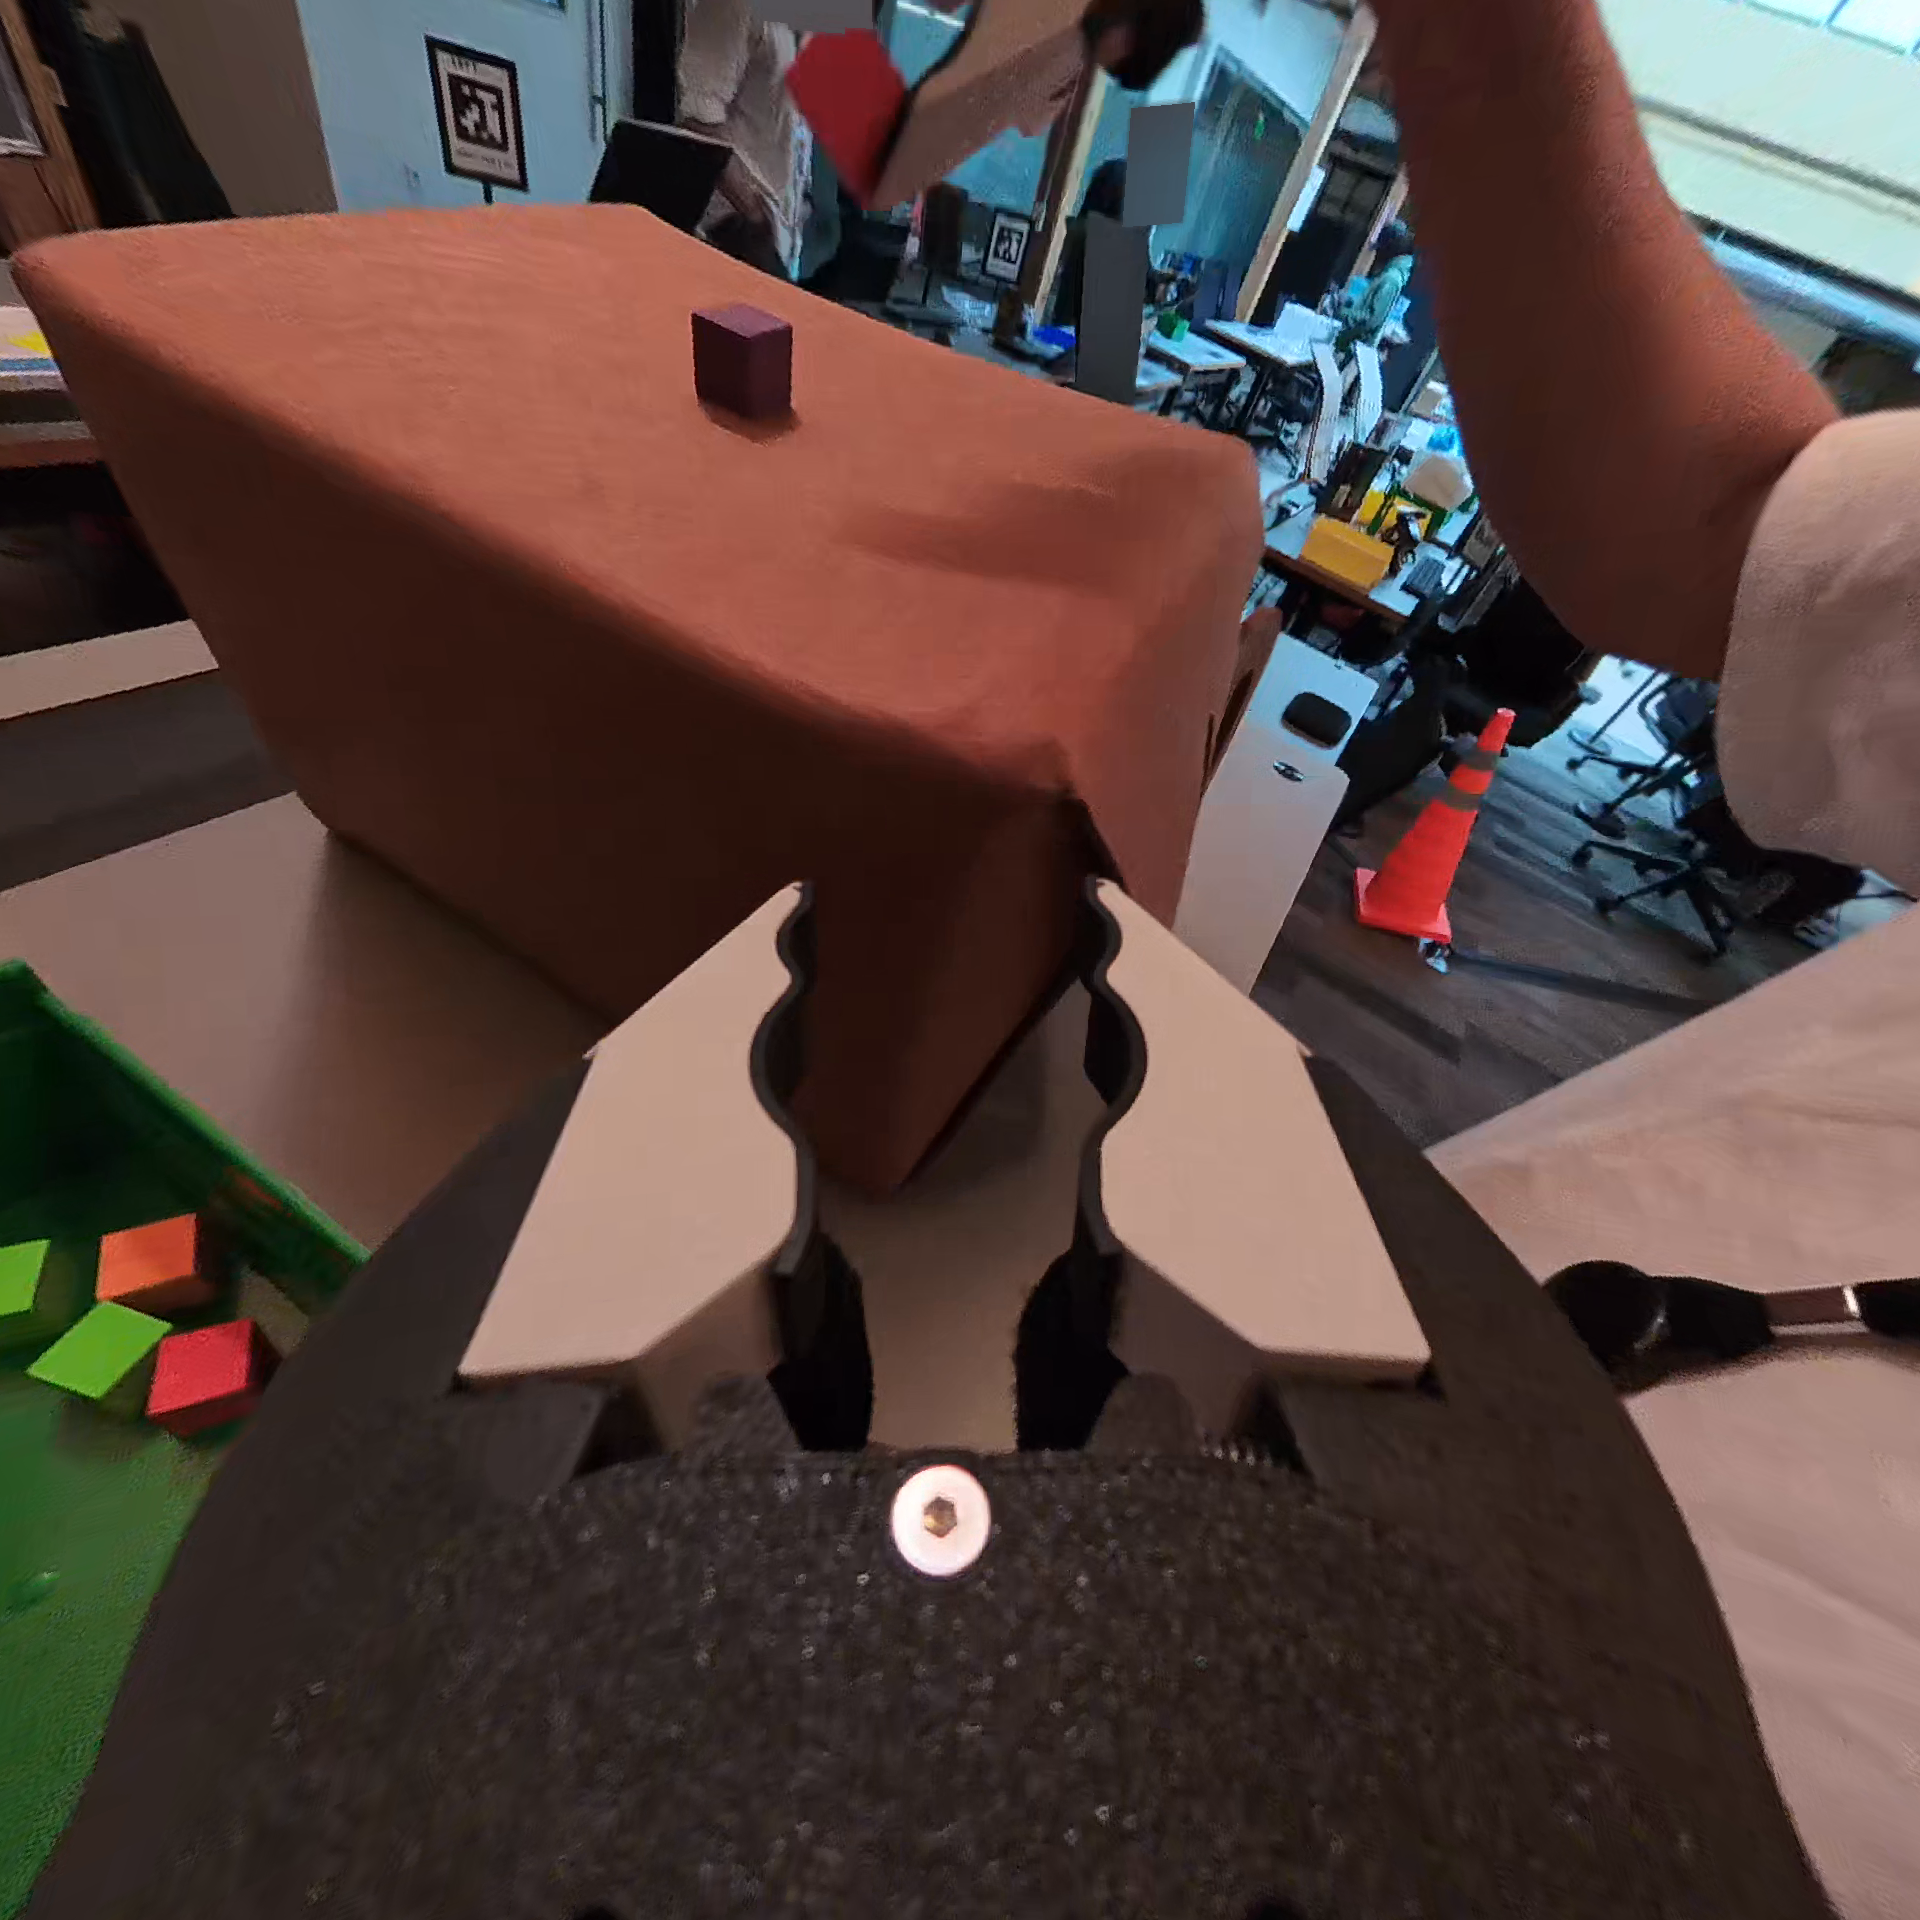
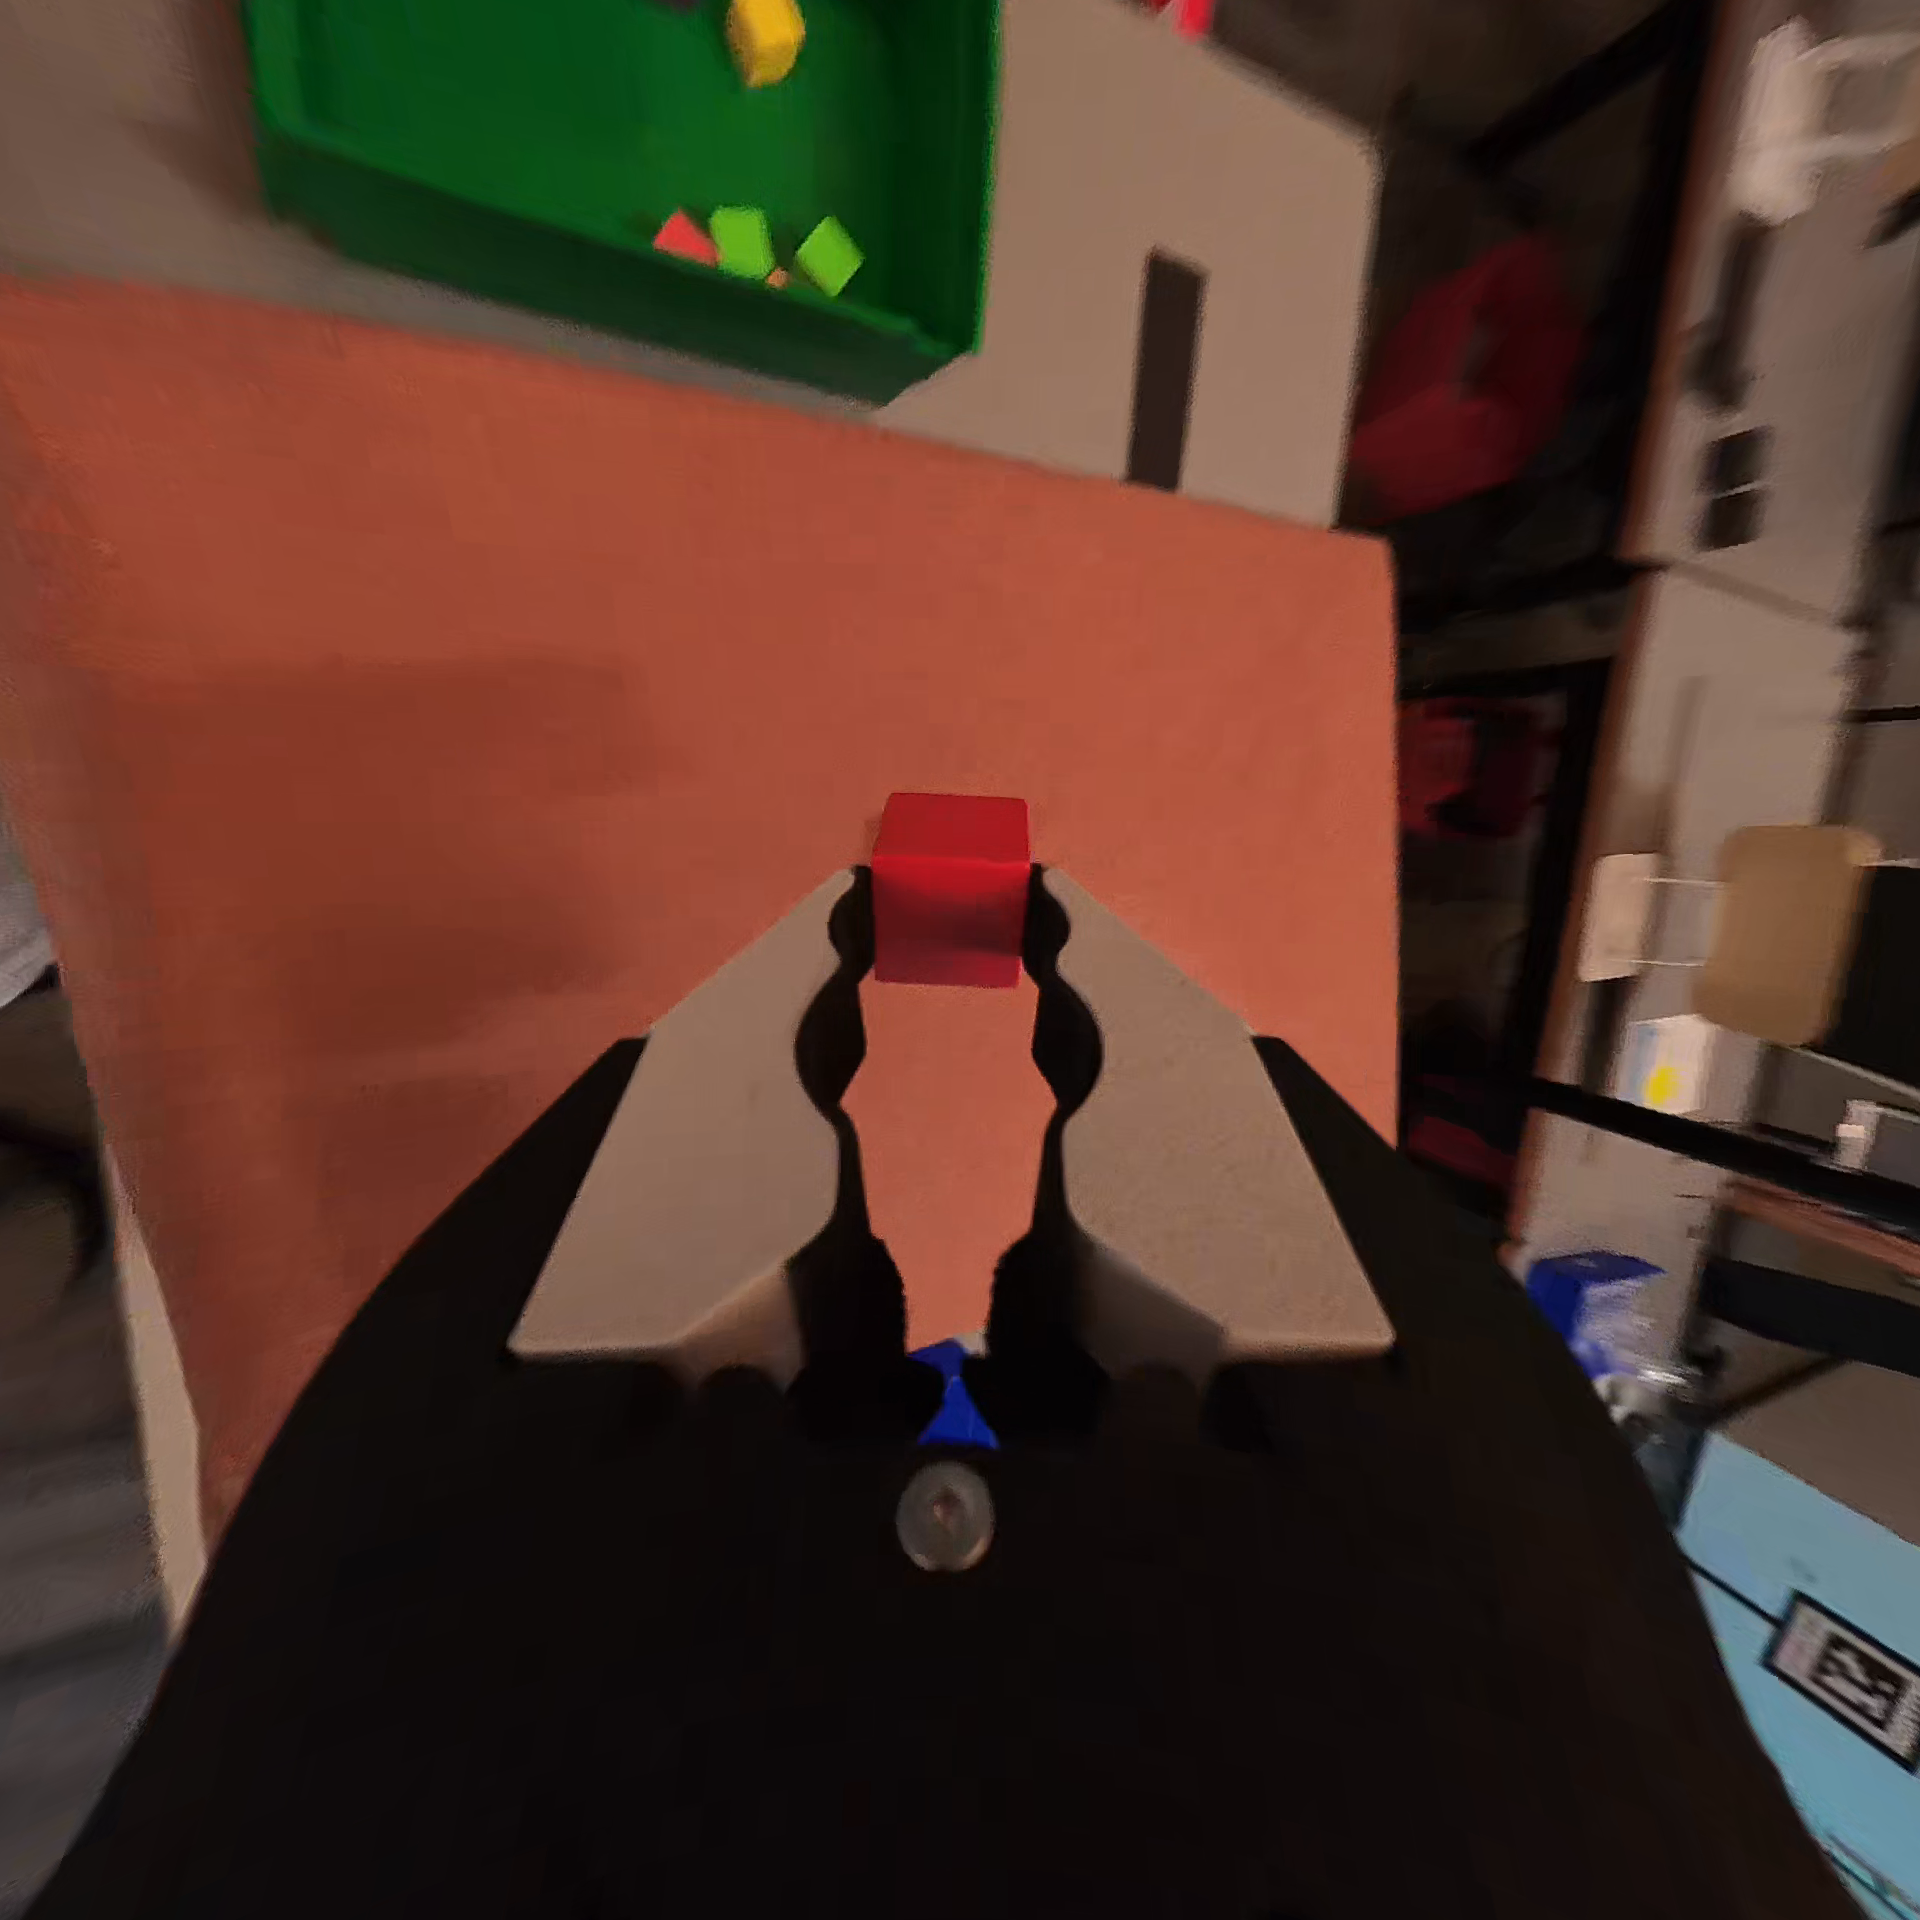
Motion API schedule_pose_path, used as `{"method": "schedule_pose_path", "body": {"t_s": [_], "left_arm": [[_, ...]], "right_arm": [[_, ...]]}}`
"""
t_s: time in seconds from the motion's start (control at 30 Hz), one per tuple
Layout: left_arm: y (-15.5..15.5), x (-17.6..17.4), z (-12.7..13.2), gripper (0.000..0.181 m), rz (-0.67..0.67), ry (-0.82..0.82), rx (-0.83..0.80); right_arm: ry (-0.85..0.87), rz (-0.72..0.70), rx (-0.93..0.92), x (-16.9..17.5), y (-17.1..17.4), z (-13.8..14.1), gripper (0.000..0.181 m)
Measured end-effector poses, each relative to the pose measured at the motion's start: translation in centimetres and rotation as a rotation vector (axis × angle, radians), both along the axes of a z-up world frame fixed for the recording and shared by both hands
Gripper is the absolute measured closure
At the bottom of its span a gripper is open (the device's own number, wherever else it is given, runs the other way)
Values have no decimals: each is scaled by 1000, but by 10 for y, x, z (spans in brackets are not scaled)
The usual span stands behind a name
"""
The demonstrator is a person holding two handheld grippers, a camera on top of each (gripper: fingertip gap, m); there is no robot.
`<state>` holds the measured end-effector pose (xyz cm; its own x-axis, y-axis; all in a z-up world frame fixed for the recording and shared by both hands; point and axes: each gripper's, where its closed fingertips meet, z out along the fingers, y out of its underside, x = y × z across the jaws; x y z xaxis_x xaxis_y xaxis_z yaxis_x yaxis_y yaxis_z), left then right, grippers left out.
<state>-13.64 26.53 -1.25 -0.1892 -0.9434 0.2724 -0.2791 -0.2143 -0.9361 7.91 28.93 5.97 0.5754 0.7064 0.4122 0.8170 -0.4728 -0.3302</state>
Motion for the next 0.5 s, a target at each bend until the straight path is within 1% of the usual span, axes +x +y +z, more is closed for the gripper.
{"method": "schedule_pose_path", "body": {"t_s": [0.07,0.13,0.27,0.5], "left_arm": [[-7,-9,-3,130,9,1,8],[-10,-17,-7,130,27,14,59],[-11,-32,-7,131,53,22,88],[-10,-39,-5,131,71,4,38]], "right_arm": [[1,-11,-126,12,9,-9,154],[1,-20,-227,21,15,-17,154],[-18,-73,-486,33,5,-34,154],[-45,-93,-583,37,4,-46,154]]}}
